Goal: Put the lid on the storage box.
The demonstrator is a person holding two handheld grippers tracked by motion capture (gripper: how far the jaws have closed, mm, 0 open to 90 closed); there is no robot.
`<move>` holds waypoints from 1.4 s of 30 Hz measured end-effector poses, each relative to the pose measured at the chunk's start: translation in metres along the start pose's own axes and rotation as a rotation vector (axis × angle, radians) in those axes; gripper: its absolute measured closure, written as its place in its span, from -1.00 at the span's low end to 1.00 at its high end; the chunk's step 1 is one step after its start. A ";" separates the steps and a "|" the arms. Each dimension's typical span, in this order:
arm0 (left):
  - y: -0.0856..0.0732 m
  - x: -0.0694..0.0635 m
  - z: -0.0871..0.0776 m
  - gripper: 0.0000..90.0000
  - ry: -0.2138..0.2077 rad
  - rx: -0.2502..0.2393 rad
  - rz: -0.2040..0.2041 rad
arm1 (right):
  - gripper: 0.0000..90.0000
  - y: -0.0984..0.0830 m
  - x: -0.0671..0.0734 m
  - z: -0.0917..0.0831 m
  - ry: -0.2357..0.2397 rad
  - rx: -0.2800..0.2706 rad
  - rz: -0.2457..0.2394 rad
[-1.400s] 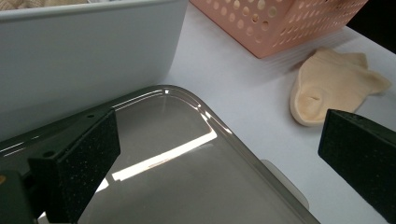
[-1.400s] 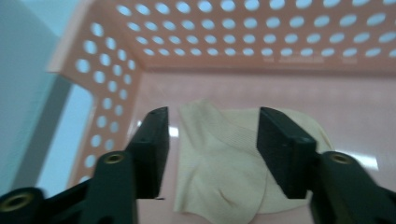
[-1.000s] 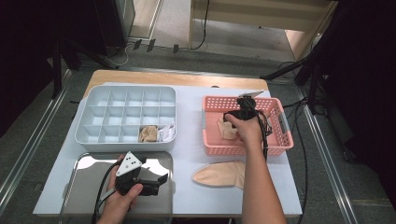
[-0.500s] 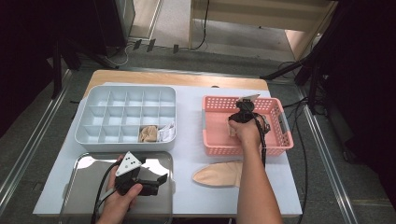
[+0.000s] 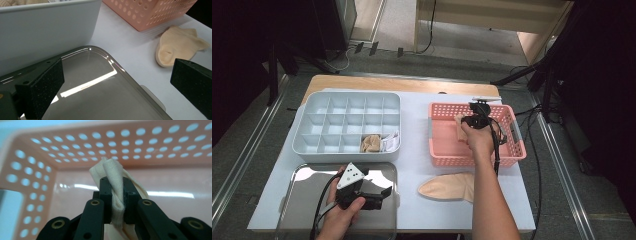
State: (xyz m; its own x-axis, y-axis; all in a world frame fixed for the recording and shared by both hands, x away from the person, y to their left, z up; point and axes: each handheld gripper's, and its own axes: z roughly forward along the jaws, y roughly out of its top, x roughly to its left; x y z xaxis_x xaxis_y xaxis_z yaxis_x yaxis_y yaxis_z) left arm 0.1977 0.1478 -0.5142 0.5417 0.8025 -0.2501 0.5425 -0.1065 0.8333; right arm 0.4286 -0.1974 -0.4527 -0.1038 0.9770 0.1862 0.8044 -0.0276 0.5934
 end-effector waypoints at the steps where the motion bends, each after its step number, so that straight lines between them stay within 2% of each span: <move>1: 0.000 0.000 0.000 -1.00 0.000 0.002 0.003 | 0.82 -0.002 0.002 -0.007 0.013 -0.041 0.005; 2: 0.000 0.000 0.000 -1.00 0.001 0.002 0.003 | 0.82 -0.002 0.002 -0.007 0.013 -0.041 0.005; 5: 0.000 -0.001 0.000 -1.00 0.001 0.004 0.007 | 0.81 -0.008 0.003 -0.021 0.040 -0.112 -0.012; 12: -0.001 -0.002 0.001 -1.00 0.002 0.002 0.007 | 0.82 -0.022 0.001 -0.040 0.074 -0.162 -0.019; 17: -0.001 -0.004 0.002 -1.00 0.003 0.003 0.010 | 0.82 -0.040 0.000 -0.054 0.131 -0.245 -0.030; 19: -0.001 -0.004 0.002 -1.00 0.006 0.008 0.017 | 0.82 -0.049 -0.001 -0.059 0.171 -0.288 -0.032; 25: 0.000 -0.010 -0.003 -1.00 -0.010 -0.049 0.028 | 0.81 -0.071 -0.001 -0.079 0.252 -0.410 -0.077; 29: -0.001 -0.012 0.000 -1.00 -0.015 -0.039 0.034 | 0.81 -0.082 0.002 -0.097 0.287 -0.437 -0.070; 32: -0.001 -0.014 0.002 -1.00 -0.017 -0.034 0.035 | 0.81 -0.091 0.007 -0.112 0.318 -0.458 -0.087; 34: -0.002 -0.015 0.003 -1.00 -0.018 -0.033 0.042 | 0.81 -0.098 0.012 -0.120 0.322 -0.461 -0.103; 39: -0.002 -0.019 0.002 -1.00 -0.024 -0.036 0.050 | 0.81 -0.118 0.018 -0.134 0.353 -0.445 -0.102; 42: -0.001 -0.020 0.002 -1.00 -0.034 -0.037 0.041 | 0.81 -0.134 0.022 -0.141 0.379 -0.427 -0.107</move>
State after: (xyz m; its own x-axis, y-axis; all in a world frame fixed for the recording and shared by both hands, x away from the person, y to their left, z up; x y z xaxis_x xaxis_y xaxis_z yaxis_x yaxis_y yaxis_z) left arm 0.1871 0.1304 -0.5114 0.5852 0.7772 -0.2315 0.4953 -0.1164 0.8609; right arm 0.2365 -0.2022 -0.4181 -0.4376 0.8371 0.3283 0.4786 -0.0923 0.8732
